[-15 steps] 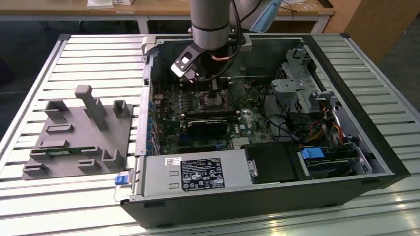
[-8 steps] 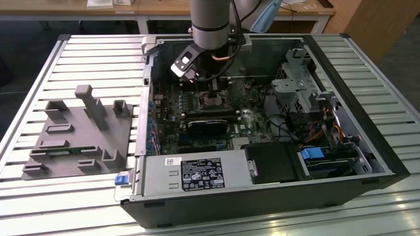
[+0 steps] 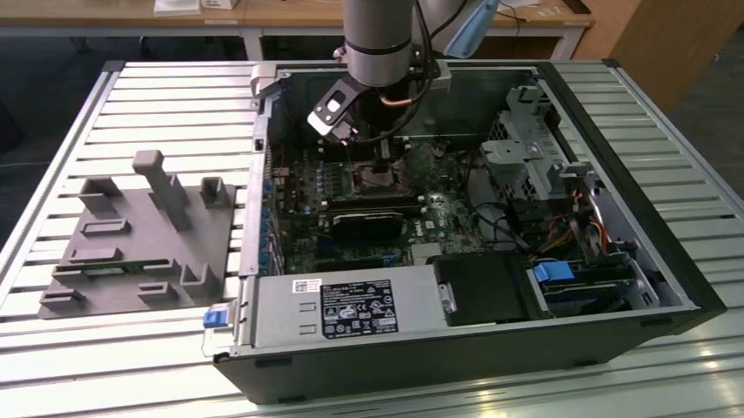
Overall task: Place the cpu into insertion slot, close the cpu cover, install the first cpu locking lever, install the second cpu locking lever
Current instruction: 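Place the cpu into insertion slot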
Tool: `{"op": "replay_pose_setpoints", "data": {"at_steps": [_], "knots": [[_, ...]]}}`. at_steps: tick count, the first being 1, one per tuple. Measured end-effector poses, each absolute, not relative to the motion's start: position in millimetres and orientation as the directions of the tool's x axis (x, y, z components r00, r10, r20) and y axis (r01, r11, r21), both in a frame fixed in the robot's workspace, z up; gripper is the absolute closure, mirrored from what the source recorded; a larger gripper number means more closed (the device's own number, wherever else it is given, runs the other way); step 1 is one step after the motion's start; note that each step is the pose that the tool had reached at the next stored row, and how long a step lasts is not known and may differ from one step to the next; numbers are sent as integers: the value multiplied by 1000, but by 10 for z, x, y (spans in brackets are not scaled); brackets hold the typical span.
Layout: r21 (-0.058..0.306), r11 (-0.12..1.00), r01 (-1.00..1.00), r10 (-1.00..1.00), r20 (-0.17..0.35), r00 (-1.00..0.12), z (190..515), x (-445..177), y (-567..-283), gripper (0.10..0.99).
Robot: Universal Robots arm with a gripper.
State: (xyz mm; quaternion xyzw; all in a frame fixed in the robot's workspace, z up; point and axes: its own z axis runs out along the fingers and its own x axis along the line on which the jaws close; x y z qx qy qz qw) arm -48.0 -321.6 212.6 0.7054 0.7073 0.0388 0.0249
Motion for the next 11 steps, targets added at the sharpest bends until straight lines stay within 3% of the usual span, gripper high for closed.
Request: {"op": "replay_pose_setpoints", "data": {"at_steps": [11], "knots": [[91, 2, 996, 1000, 19, -4, 2342, -479, -3216, 984]]}}
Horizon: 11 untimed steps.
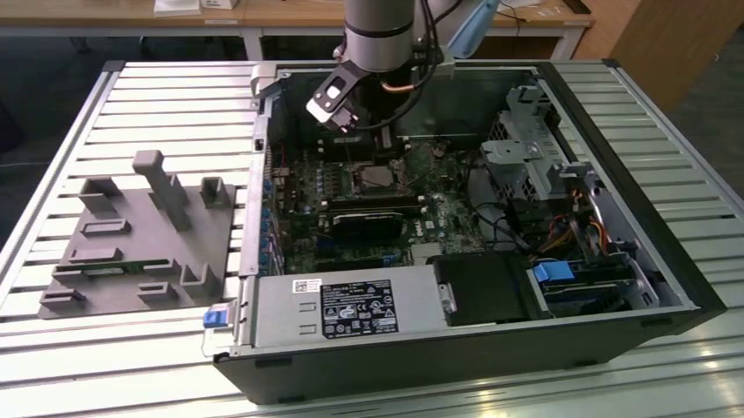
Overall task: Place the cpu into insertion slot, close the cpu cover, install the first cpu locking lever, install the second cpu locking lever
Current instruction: 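Place the cpu into insertion slot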
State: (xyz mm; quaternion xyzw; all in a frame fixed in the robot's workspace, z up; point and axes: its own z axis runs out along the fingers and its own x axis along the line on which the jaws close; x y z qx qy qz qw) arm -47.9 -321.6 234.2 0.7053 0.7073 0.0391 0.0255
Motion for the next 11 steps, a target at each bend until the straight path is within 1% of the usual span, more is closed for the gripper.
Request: {"op": "replay_pose_setpoints", "data": {"at_steps": [11], "knots": [[93, 2, 996, 1000, 17, -4, 2577, -479, -3216, 984]]}}
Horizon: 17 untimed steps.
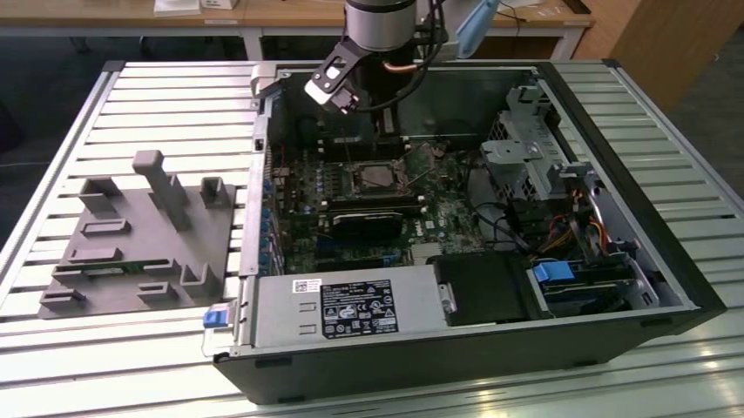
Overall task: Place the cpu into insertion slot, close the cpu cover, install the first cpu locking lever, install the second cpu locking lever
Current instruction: 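Place the cpu into insertion slot, then close the cpu cover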
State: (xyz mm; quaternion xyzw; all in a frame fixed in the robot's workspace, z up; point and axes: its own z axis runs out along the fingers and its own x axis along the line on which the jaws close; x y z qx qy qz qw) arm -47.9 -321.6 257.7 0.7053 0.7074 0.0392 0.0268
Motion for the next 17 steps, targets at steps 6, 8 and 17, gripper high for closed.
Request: {"op": "replay_pose_setpoints", "data": {"at_steps": [6, 8, 17], "knots": [[94, 2, 996, 1000, 18, -4, 2622, -479, -3215, 984], [94, 2, 996, 1000, 18, -4, 2623, -479, -3215, 984], [94, 2, 996, 1000, 17, -4, 2626, -479, -3216, 984]]}}
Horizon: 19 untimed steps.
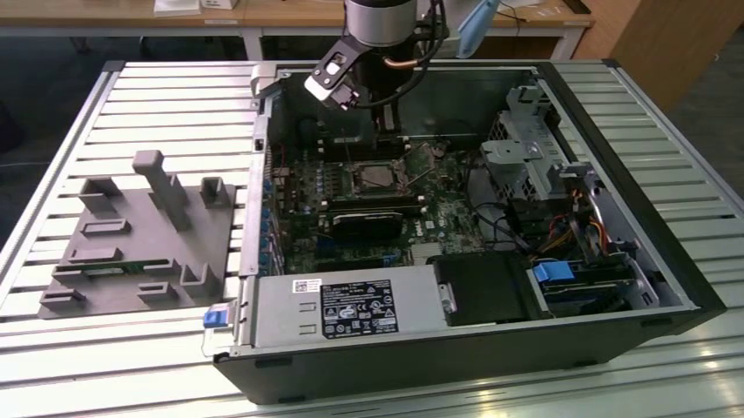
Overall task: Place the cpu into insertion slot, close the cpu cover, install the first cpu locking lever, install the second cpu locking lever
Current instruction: 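Close the cpu cover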
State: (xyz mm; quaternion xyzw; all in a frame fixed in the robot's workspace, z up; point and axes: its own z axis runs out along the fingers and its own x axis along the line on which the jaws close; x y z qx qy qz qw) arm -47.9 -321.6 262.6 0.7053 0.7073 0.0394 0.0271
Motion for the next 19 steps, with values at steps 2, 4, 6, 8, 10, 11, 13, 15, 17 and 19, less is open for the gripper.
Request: {"op": "replay_pose_setpoints", "data": {"at_steps": [2, 4, 6, 8, 10, 11, 13, 15, 17, 19], "knots": [[94, 2, 996, 1000, 17, -4, 2627, -479, -3215, 984], [94, 2, 996, 1000, 17, -4, 2640, -480, -3216, 984], [94, 2, 996, 1000, 17, -4, 2665, -480, -3216, 984], [94, 2, 996, 1000, 17, -4, 2695, -479, -3215, 984], [94, 2, 996, 1000, 17, -4, 2717, -480, -3216, 984], [94, 2, 996, 1000, 18, -4, 2717, -479, -3215, 984], [94, 2, 996, 1000, 18, -4, 2718, -479, -3215, 984], [94, 2, 996, 1000, 17, -4, 2719, -475, -3215, 984], [94, 2, 996, 1000, 17, -4, 2720, -445, -3215, 984], [92, 2, 996, 1000, 17, -4, 2719, -401, -3215, 984]]}}
